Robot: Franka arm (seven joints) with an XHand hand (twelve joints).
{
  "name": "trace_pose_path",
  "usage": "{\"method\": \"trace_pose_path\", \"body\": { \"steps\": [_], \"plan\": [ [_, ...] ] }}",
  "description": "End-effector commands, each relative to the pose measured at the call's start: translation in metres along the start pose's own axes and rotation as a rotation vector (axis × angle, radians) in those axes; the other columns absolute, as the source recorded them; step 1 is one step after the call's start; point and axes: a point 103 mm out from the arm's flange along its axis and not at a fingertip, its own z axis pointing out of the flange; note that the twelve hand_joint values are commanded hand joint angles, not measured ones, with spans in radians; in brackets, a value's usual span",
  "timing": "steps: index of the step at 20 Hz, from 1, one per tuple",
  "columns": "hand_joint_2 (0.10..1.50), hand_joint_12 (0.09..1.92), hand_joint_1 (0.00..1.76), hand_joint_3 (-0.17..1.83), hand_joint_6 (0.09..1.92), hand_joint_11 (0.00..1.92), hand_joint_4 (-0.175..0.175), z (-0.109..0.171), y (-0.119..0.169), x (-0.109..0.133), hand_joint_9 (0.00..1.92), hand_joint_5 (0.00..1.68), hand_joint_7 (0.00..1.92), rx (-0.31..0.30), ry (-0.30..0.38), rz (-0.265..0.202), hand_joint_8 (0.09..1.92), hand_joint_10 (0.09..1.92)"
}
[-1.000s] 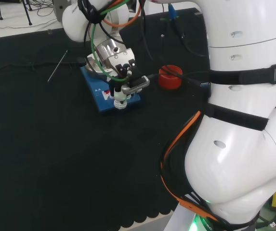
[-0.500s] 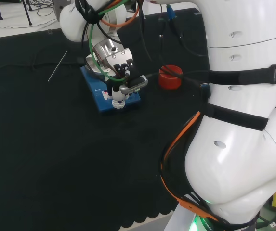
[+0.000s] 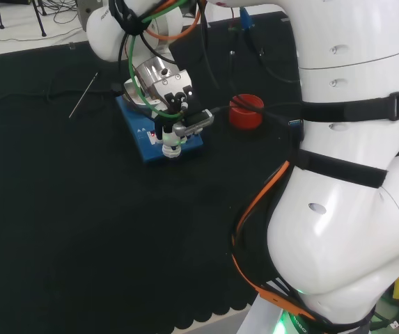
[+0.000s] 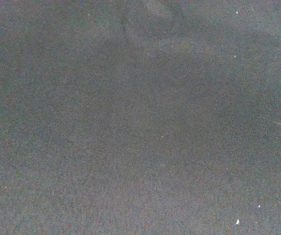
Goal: Turn on the heater.
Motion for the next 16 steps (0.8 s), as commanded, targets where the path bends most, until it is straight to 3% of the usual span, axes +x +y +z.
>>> {"method": "trace_pose_path", "body": {
  "steps": [1, 16],
  "plan": [
    [1.28, 1.30, 1.44, -0.17, 0.09, 1.80, -0.037, 0.0020, 0.0012, -0.0028, 1.88, 0.29, 1.74, -0.007, 0.001, 0.002, 1.66, 1.51],
    [1.28, 1.30, 1.44, -0.17, 0.09, 1.80, -0.037, 0.0065, 0.0033, -0.0017, 1.88, 0.30, 1.74, 0.006, -0.002, 0.006, 1.65, 1.51]
  ]
}}
